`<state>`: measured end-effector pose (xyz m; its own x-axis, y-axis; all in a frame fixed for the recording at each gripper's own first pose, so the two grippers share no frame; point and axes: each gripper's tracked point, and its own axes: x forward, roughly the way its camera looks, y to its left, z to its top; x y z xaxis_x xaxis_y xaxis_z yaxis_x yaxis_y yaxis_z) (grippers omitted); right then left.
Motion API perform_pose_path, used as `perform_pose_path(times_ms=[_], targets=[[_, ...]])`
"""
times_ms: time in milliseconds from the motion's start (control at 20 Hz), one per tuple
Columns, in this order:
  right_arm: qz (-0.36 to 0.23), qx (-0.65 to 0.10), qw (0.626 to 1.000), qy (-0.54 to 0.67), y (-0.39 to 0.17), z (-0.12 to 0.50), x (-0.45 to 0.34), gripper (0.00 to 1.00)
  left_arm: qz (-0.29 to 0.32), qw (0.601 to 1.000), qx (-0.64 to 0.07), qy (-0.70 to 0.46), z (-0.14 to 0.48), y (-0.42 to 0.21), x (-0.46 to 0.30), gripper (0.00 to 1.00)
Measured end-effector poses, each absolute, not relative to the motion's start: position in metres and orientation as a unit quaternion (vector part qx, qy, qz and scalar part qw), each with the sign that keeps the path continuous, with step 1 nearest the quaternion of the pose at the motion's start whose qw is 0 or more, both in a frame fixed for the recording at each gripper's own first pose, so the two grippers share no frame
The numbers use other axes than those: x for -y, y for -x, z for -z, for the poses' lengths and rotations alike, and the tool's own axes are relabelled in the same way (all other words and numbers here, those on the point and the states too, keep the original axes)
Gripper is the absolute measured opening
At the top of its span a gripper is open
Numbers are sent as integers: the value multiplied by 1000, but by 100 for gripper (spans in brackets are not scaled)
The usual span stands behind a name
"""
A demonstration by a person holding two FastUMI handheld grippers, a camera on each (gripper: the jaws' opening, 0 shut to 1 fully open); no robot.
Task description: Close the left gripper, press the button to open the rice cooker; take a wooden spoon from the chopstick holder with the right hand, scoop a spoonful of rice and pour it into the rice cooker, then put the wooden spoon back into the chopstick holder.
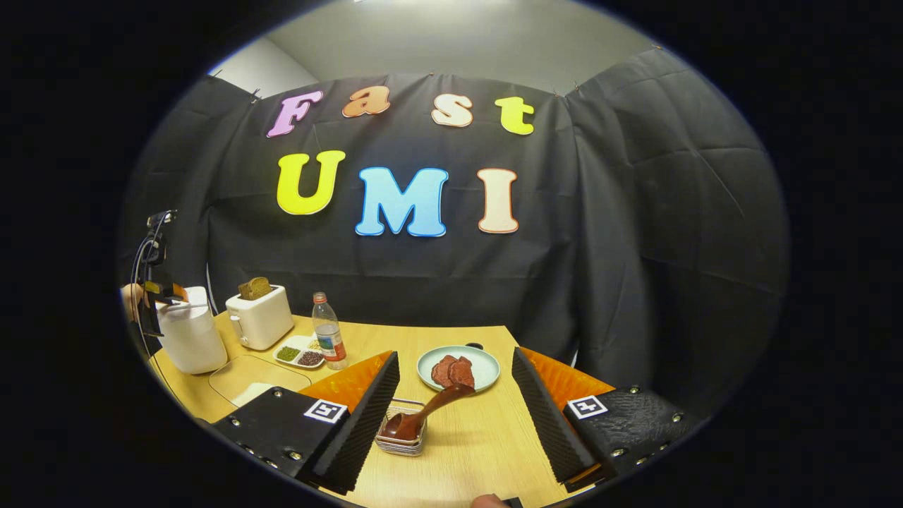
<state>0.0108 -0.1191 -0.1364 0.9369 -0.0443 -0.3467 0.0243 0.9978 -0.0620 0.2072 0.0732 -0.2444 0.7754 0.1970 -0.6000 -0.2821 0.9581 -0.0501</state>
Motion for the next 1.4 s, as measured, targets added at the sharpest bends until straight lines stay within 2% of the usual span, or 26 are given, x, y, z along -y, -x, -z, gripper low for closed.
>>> perform_pose_path(times_ms=[200,300,350,400,450,650,700,750,800,850,950,1050,1250,1300,1350,1400], targets=[[10,-178,984,28,-13,138,110,98,-131,945,-293,61,232,-204,-84,98],[9,-177,984,27,-14,138,108,98,-131,937,-311,87,244,-194,-84,97],[8,-179,984,27,-15,140,107,97,-138,934,-317,84,249,-189,-86,90],[9,-180,983,27,-15,141,107,97,-154,933,-321,59,258,-185,-99,90],[10,-179,984,26,-16,140,107,97,-154,936,-313,44,260,-184,-102,99],[11,-184,983,16,-20,145,104,97,-143,932,-328,60,264,-178,-99,92],[10,-183,983,10,-21,144,101,97,-143,932,-328,66,264,-178,-100,97],[7,-182,983,3,-21,144,96,97,-139,932,-329,67,264,-178,-100,98],[2,-181,983,2,-22,145,91,97,-135,933,-327,64,265,-178,-100,93],[-2,-180,984,6,-24,144,88,97,-127,937,-321,53,261,-181,-100,98],[-9,-171,985,18,-24,137,83,97,-118,940,-316,46,259,-177,-97,96],[-18,-161,987,19,-27,126,74,97,-110,949,-291,43,247,-172,-93,97],[-32,-128,991,12,-31,95,52,97,-60,981,-185,-5,178,-145,-68,96],[-35,-118,992,10,-31,86,46,97,-46,986,-159,-10,156,-131,-59,92],[-36,-107,994,8,-32,79,40,97,-35,989,-141,-7,139,-117,-50,92],[-37,-97,995,7,-33,71,34,97,-25,992,-126,1,126,-102,-42,96]])
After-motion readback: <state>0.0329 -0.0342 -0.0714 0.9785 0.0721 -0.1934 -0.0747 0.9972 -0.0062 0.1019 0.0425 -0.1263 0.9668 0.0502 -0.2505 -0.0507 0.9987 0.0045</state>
